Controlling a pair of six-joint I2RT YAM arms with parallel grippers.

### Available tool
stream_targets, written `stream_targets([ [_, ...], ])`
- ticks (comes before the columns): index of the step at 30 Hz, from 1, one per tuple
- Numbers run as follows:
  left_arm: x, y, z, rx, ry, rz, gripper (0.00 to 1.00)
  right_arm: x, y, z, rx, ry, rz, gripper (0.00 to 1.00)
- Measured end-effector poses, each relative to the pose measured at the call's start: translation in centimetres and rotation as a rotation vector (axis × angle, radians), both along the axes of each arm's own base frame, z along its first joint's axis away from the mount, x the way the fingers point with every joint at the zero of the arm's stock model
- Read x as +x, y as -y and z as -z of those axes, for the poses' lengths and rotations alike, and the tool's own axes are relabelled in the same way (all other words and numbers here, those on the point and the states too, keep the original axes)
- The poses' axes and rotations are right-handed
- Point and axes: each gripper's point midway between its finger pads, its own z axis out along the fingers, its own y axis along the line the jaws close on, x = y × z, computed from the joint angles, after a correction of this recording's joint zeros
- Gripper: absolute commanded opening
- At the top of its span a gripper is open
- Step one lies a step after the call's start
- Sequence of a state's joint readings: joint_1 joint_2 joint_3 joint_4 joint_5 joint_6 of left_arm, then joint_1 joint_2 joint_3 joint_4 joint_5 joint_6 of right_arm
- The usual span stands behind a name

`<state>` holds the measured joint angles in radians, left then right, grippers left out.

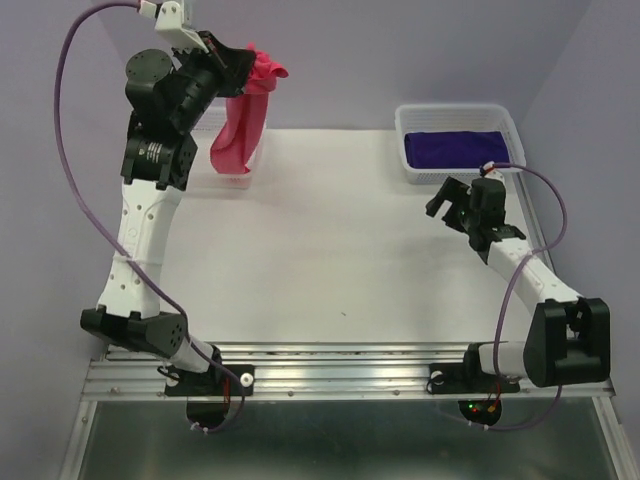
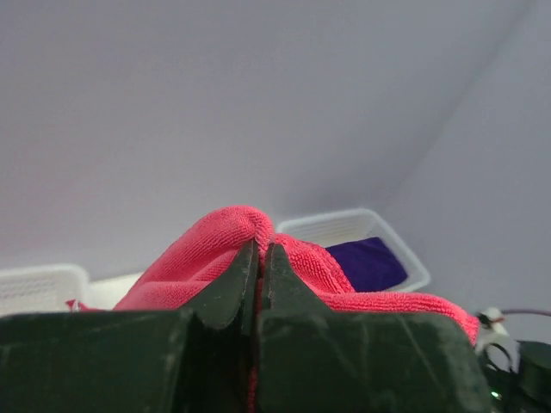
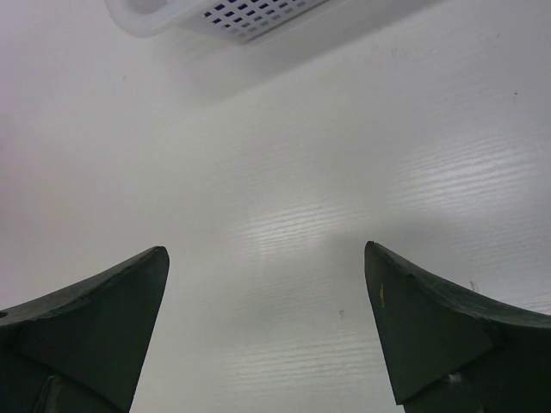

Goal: Fold and stack the towels
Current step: Move the towel to the center of the board

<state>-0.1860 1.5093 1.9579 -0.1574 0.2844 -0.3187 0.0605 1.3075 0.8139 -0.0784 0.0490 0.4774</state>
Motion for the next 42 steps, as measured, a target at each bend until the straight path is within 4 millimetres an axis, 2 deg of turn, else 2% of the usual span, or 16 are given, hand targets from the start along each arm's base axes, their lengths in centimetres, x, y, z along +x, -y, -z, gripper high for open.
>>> stream_targets([
  [6,-9.0,6.0,-6.4,-0.031,0.182,0.257,0.00,-1.0,-0.4,-2.6,0.020,0.078,-0.018,1.00],
  [12,-15.9,10.1,-10.1,-0.077,0.279,0.529,0.00,-2.3,-0.3,-5.5,0.032,0.167,-0.013,1.00],
  [17,-20.2,12.0,-11.2,-0.111,0.293,0.684,0.00,-3.6,-0.2,-7.9,0.035,0.227,-0.011,1.00],
  [20,-21.8,12.1,-11.3,-0.123,0.295,0.720,0.00,-4.4,-0.1,-8.8,0.034,0.250,-0.009,1.00],
  [24,-22.5,11.6,-8.8,-0.142,0.262,0.706,0.00,-5.4,0.0,-9.8,0.040,0.280,-0.006,1.00],
  [28,-18.6,12.6,-4.0,-0.157,0.163,0.621,0.00,-5.6,0.0,-9.2,0.044,0.265,-0.004,1.00],
  [29,-17.0,13.1,-2.6,-0.154,0.131,0.598,0.00,-5.5,0.0,-8.7,0.044,0.252,-0.004,1.00],
  [31,-12.2,14.5,0.7,-0.140,0.051,0.537,0.00,-5.1,-0.1,-7.5,0.044,0.213,-0.007,1.00],
  [32,-9.3,15.4,2.5,-0.127,0.009,0.509,0.06,-5.0,-0.2,-7.0,0.044,0.198,-0.009,1.00],
  [33,-7.1,15.9,4.1,-0.116,-0.030,0.485,0.41,-4.7,-0.3,-6.0,0.042,0.167,-0.016,1.00],
  [34,-2.9,16.6,6.2,-0.100,-0.086,0.441,0.96,-4.5,-0.4,-5.3,0.042,0.145,-0.023,1.00],
  [36,3.9,17.8,11.5,-0.055,-0.191,0.380,0.99,-4.3,-0.9,-4.0,0.046,0.104,-0.044,1.00],
  [38,10.1,17.9,19.1,0.000,-0.350,0.297,0.99,-4.2,-1.8,-2.8,0.045,0.065,-0.075,1.00],
  [39,11.8,17.7,22.7,0.028,-0.423,0.265,0.99,-4.3,-2.4,-2.4,0.042,0.052,-0.091,1.00],
  [41,13.2,16.6,28.7,0.079,-0.557,0.214,0.99,-4.4,-3.6,-1.8,0.032,0.034,-0.126,1.00],
  [42,13.0,16.1,30.4,0.095,-0.603,0.200,0.99,-4.8,-4.8,-1.3,0.024,0.016,-0.161,1.00],
])
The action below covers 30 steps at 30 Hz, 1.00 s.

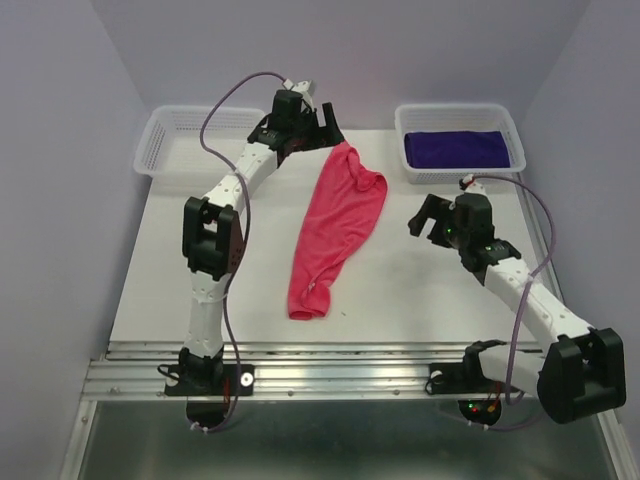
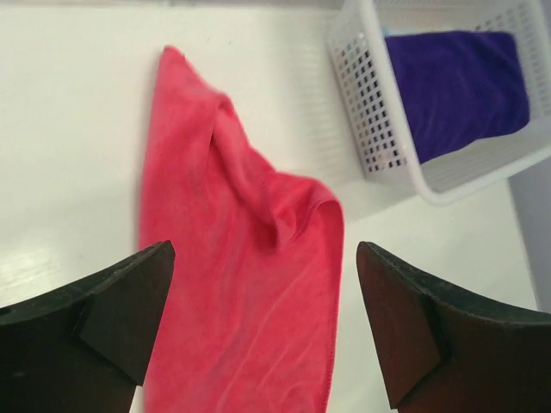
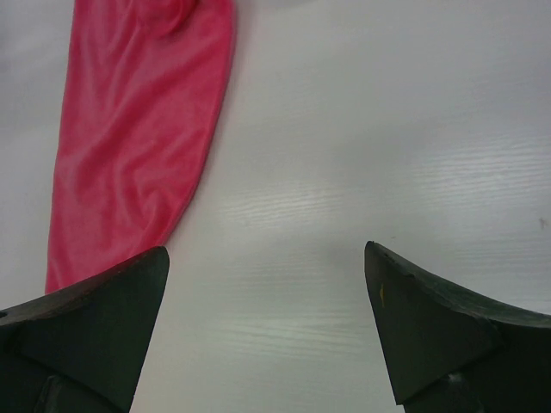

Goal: Fold and stack the towels
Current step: Move the towel to the center of the board, then flatten out the crumpled towel

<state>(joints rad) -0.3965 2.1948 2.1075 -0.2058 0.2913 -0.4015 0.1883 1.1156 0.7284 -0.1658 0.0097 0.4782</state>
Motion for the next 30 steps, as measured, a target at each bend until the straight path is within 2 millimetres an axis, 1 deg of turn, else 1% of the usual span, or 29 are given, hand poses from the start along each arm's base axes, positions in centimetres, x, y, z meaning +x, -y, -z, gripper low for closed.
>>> stream_targets([
  [1,-0.4,-0.7,1.6,0.024,-0.040,-0.013,0.99,-0.4,-1.0,0.4,-0.010,-0.012,-0.028,1.00],
  [2,-0.8,-0.9,2.1,0.035,-0.054,-0.018,0.99,-0.8,-1.9,0.8,-0.026,-0.025,-0.049,1.00],
  [3,-1.6,-1.4,2.2,0.046,-0.059,-0.026,0.99,-1.4,-3.2,1.2,-0.039,-0.038,-0.085,1.00],
  [4,-2.8,-2.2,1.8,0.060,-0.063,-0.043,0.99,-1.8,-4.1,1.4,-0.052,-0.047,-0.109,1.00],
  [5,-3.9,-2.7,1.0,0.064,-0.052,-0.056,0.99,-2.3,-5.2,1.8,-0.065,-0.058,-0.142,1.00],
  [6,-5.7,-3.8,0.0,0.075,-0.036,-0.087,0.99,-3.2,-6.9,2.2,-0.081,-0.075,-0.185,1.00],
  [7,-7.4,-4.7,-1.4,0.077,-0.017,-0.109,0.99,-3.8,-8.2,2.6,-0.095,-0.088,-0.218,1.00],
  [9,-10.8,-7.1,-4.9,0.052,0.063,-0.187,0.99,-5.3,-11.2,3.3,-0.142,-0.107,-0.293,1.00],
  [10,-12.4,-8.1,-6.2,0.035,0.089,-0.214,0.99,-6.2,-13.3,3.4,-0.167,-0.110,-0.342,1.00],
  [11,-14.6,-9.8,-7.3,0.005,0.129,-0.275,0.99,-7.0,-14.9,3.5,-0.180,-0.115,-0.380,1.00],
  [13,-18.2,-13.2,-8.1,-0.033,0.161,-0.386,0.99,-8.6,-18.4,3.8,-0.214,-0.115,-0.448,1.00],
  [14,-19.3,-14.3,-7.9,-0.049,0.166,-0.426,0.99,-9.2,-19.9,3.9,-0.230,-0.109,-0.472,1.00],
  [15,-20.6,-15.8,-6.8,-0.057,0.162,-0.478,0.99,-10.2,-22.0,4.1,-0.255,-0.111,-0.505,1.00],
  [16,-21.8,-17.5,-5.6,-0.058,0.150,-0.541,0.99,-10.5,-23.1,4.3,-0.270,-0.109,-0.520,1.00],
  [17,-22.6,-18.4,-4.5,-0.054,0.134,-0.572,0.99,-11.3,-25.2,4.9,-0.291,-0.112,-0.549,1.00],
  [18,-23.4,-19.2,-2.8,-0.062,0.105,-0.615,0.99,-11.6,-26.3,5.2,-0.313,-0.111,-0.557,1.00],
  [20,-24.6,-19.9,-0.2,-0.057,0.052,-0.648,0.99,-12.4,-28.9,5.8,-0.354,-0.105,-0.579,1.00],
  [21,-25.6,-20.4,3.0,-0.028,-0.016,-0.667,0.99,-12.4,-29.2,5.9,-0.363,-0.105,-0.573,1.00],
  [22,-26.3,-20.7,4.5,-0.012,-0.050,-0.674,0.99,-12.7,-30.5,6.5,-0.393,-0.106,-0.575,1.00],
  [24,-27.5,-21.2,6.7,0.010,-0.105,-0.690,0.99,-12.5,-31.7,7.4,-0.434,-0.111,-0.553,1.00],
  [25,-28.0,-21.5,7.1,0.011,-0.114,-0.698,0.99,-12.3,-32.1,7.9,-0.454,-0.111,-0.540,0.99],
  [26,-28.3,-21.7,7.0,-0.001,-0.109,-0.708,0.99,-12.3,-32.3,8.4,-0.471,-0.115,-0.533,0.95],
  [27,-28.4,-21.9,6.5,-0.018,-0.093,-0.716,0.99,-12.3,-32.2,8.9,-0.489,-0.122,-0.525,0.93],
  [30,-28.6,-22.3,4.8,-0.070,-0.046,-0.735,0.99,-12.4,-31.2,10.2,-0.549,-0.147,-0.496,0.81],
])
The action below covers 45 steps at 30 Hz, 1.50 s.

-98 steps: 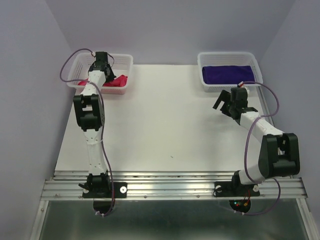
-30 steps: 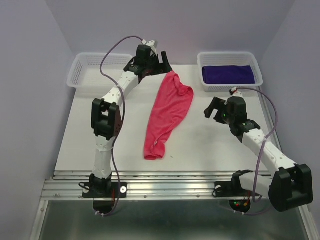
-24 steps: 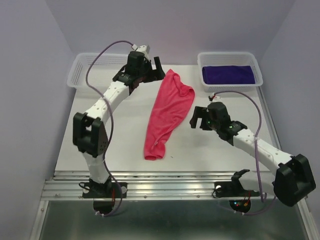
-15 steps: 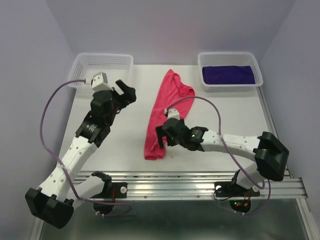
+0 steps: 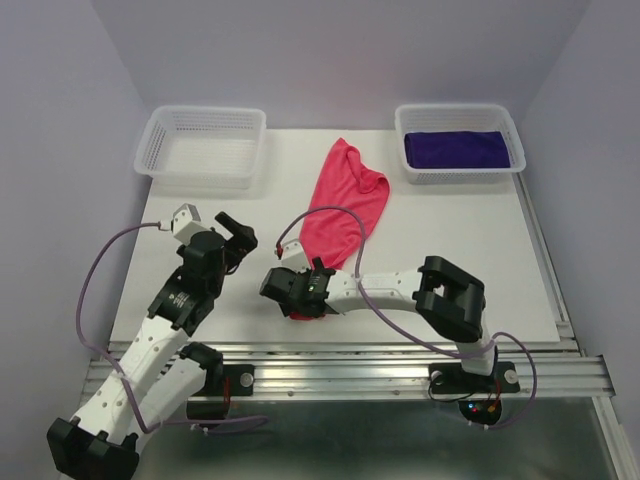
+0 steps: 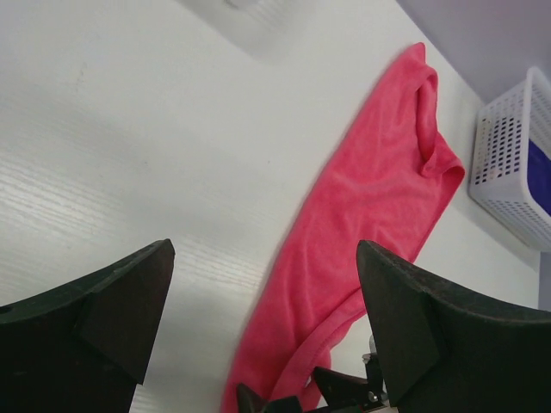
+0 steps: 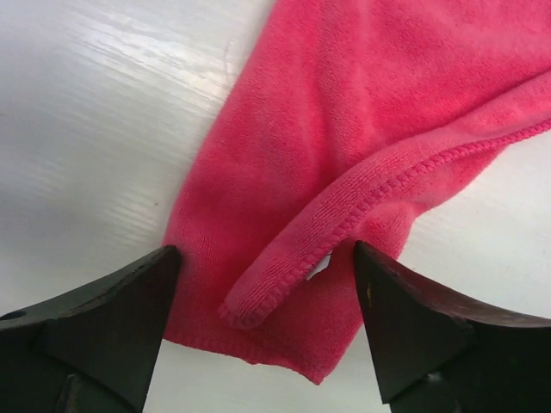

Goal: Fold and stack the towels
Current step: Flatten out the crumpled towel

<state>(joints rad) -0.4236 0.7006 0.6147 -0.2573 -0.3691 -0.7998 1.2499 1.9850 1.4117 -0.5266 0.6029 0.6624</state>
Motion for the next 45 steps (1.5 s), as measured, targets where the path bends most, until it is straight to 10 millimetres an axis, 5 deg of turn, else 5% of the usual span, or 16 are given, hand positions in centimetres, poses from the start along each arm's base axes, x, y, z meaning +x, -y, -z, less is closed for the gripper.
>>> stream_targets([
  [6,0.0,0.0,-0.4,-0.013,0.017,-0.004,0.99,0.3,1.0,0.3,-0.031,0.014,0.058,0.73],
  [17,0.3,0.4,0.7,-0.006,-0.009,0.011,0.99,0.2,0.6,0.0,0.004,0.005,0.073,0.80],
  [27,0.4,0.9,0.4,-0.015,0.001,0.035,0.99,-0.2,-0.6,-3.4,0.185,0.008,0.079,0.66],
  [45,0.1,2.0,0.6,-0.046,0.020,0.098,0.99,-0.2,0.6,-0.1,0.146,-0.016,0.200,0.57],
])
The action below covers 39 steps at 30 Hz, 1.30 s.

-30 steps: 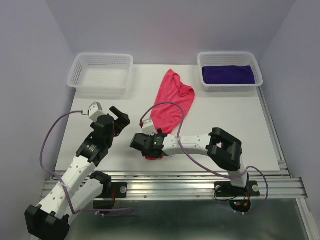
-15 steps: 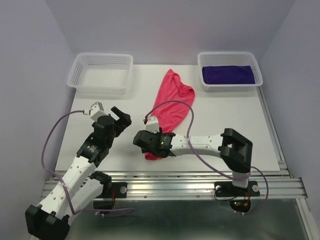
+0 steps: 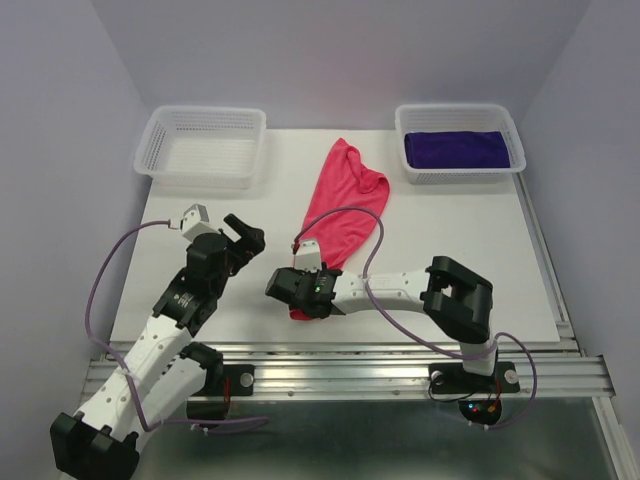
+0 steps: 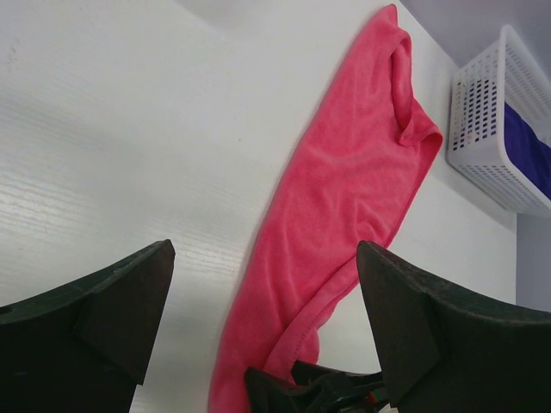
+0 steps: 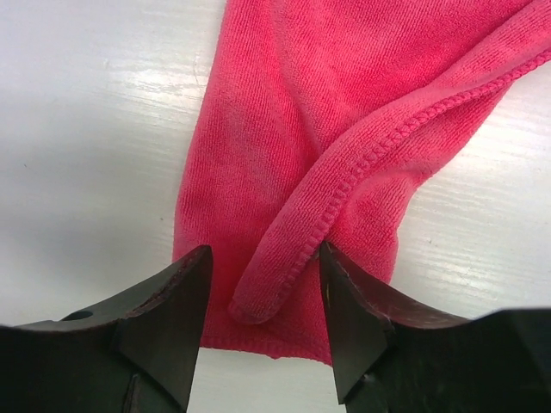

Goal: Fold and stack the towels
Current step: Flatten out the crumpled towel

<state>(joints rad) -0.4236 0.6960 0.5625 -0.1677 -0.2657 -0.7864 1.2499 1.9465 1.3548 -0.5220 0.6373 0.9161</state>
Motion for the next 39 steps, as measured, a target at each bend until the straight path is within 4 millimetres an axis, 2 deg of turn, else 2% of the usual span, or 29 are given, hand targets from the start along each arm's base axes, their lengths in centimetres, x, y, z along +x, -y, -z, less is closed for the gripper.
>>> stream_targets([
  [2,0.0,0.1,-0.1,-0.003,0.003,0.003,0.99,0.0,0.0,0.0,0.002,-0.001,0.003,0.57],
  [5,0.0,0.1,-0.1,-0.003,0.004,0.004,0.99,0.0,0.1,0.0,0.002,0.001,0.012,0.42],
  [6,0.0,0.1,-0.1,-0.004,0.004,0.004,0.99,0.1,0.2,0.0,0.000,0.003,0.016,0.35],
  [8,0.0,0.1,-0.1,-0.004,0.005,0.004,0.99,0.1,0.2,0.0,0.003,0.005,0.022,0.27],
  [10,0.0,0.1,-0.1,-0.004,0.005,0.005,0.99,0.1,0.2,0.0,0.003,0.008,0.025,0.24],
  [13,0.0,0.2,-0.1,-0.003,0.005,0.008,0.99,0.2,0.3,-0.1,0.002,0.011,0.028,0.03],
  [14,0.0,0.2,-0.1,-0.003,0.005,0.010,0.99,0.2,0.3,-0.1,0.002,0.011,0.028,0.01],
  [23,-0.1,0.4,0.3,-0.004,-0.005,0.024,0.99,-0.3,1.8,-0.1,0.004,0.021,0.011,0.01],
  [25,-0.2,0.4,0.5,-0.002,-0.008,0.028,0.99,-0.2,2.2,-0.8,0.008,0.037,0.011,0.01],
  [28,-0.2,0.6,0.4,-0.003,-0.008,0.040,0.99,0.3,3.2,-3.0,0.016,0.086,0.032,0.01],
  [30,-0.3,0.9,0.4,-0.008,-0.005,0.057,0.99,0.6,4.2,-4.8,0.018,0.126,0.060,0.01],
  [32,-0.3,1.2,0.3,-0.012,-0.004,0.075,0.99,1.1,6.1,-6.8,0.016,0.176,0.122,0.01],
  [34,-0.4,1.7,0.2,-0.021,0.000,0.099,0.99,1.3,8.3,-8.1,0.011,0.198,0.172,0.01],
  [36,-0.4,2.2,0.2,-0.030,0.003,0.127,0.99,1.7,12.0,-8.7,-0.003,0.211,0.242,0.01],
  [39,-0.5,2.9,0.6,-0.039,-0.004,0.163,0.99,2.7,19.1,-9.2,-0.016,0.226,0.393,0.01],
])
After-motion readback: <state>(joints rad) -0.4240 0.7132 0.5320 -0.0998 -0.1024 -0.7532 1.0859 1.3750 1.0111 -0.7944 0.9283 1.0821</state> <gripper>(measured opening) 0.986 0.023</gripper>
